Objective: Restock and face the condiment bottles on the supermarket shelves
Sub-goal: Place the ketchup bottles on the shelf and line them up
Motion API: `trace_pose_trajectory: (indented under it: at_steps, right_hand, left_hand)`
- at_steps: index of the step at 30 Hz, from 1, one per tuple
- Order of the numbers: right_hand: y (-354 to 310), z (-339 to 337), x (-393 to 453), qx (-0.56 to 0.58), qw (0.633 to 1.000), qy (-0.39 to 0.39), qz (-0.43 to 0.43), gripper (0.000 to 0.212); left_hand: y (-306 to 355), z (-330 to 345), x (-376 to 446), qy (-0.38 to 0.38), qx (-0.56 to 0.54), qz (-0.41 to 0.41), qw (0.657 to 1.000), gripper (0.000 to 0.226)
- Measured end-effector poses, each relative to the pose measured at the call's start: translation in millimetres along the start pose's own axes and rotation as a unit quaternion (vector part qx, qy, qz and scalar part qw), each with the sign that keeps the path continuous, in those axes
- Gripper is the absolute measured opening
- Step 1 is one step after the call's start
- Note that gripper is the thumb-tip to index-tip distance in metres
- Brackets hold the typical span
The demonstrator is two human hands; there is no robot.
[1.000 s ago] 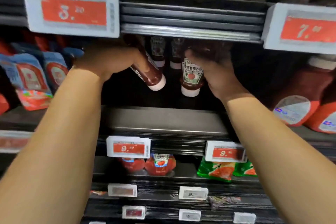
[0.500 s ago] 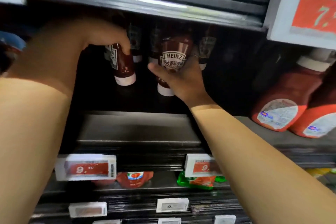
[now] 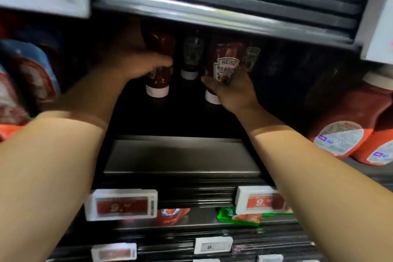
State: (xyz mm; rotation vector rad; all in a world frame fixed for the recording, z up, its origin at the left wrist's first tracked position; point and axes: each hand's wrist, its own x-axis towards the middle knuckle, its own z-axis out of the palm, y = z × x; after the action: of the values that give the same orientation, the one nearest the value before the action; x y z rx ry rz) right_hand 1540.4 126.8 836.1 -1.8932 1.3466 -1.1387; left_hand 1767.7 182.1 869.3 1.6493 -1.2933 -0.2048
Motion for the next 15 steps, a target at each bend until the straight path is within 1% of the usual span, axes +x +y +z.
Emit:
trace_pose_trajectory:
  at_steps: [1, 3, 4, 6, 7, 8, 9, 10, 11, 12, 13, 14, 15]
  right_hand:
    - [-1.7, -0.4, 1.4, -0.006, 1.000, -0.002, 0.000, 0.064]
    - [-5.0, -3.2, 0.4, -0.025, 1.000, -0.004, 0.003, 0.065]
    - [-6.3, -5.8, -1.5, -0.035, 0.999, -0.013, 0.008, 0.066]
    - [-10.5, -16.8, -10.3, -0.059, 0.997, -0.044, 0.020, 0.066]
    - [-14.5, -24.0, -18.4, -0.087, 0.995, -0.051, 0.019, 0.065]
    - [-19.1, -30.7, -28.2, -0.131, 0.991, -0.036, 0.007, 0.061]
    - [-25.4, -35.9, -40.8, -0.182, 0.983, 0.004, -0.022, 0.054]
    - [-33.2, -38.4, -55.4, -0.220, 0.971, 0.060, -0.075, 0.043]
    - [-44.1, -37.3, -69.6, -0.227, 0.957, 0.113, -0.141, 0.032]
    - [-56.0, -31.9, -80.2, -0.208, 0.944, 0.149, -0.207, 0.022]
    - [-67.7, -23.4, -85.8, -0.185, 0.937, 0.153, -0.253, 0.015]
    - [-79.5, -12.6, -85.7, -0.155, 0.944, 0.124, -0.265, 0.013]
    - [-89.5, -0.5, -79.7, -0.124, 0.959, 0.072, -0.243, 0.016]
  left_hand:
    - [-3.3, -4.8, -0.3, 0.012, -0.005, 0.011, 1.000, 0.081]
    - [-7.7, -9.7, -3.6, 0.031, -0.019, 0.024, 0.999, 0.070]
    - [-9.5, -8.5, -7.3, 0.042, -0.016, 0.028, 0.999, 0.066]
    - [-11.8, -2.6, -11.8, 0.060, -0.052, 0.026, 0.996, 0.061]
    - [-15.4, 1.6, -13.3, 0.057, -0.070, 0.025, 0.996, 0.058]
    - [-17.0, 3.6, -16.4, 0.054, -0.078, 0.021, 0.995, 0.056]
    - [-20.2, 4.8, -17.0, 0.041, -0.092, 0.018, 0.995, 0.057]
    - [-24.7, 6.1, -17.0, 0.014, -0.104, 0.007, 0.994, 0.059]
    - [-29.6, 8.8, -16.4, -0.021, -0.115, -0.010, 0.993, 0.065]
    - [-32.4, 10.7, -17.9, -0.058, -0.110, -0.032, 0.992, 0.073]
    - [-35.4, 12.4, -19.4, -0.081, -0.102, -0.049, 0.990, 0.083]
    - [-36.4, 12.8, -22.0, -0.088, -0.094, -0.062, 0.990, 0.091]
    - [-37.1, 12.8, -24.2, -0.079, -0.096, -0.067, 0.990, 0.096]
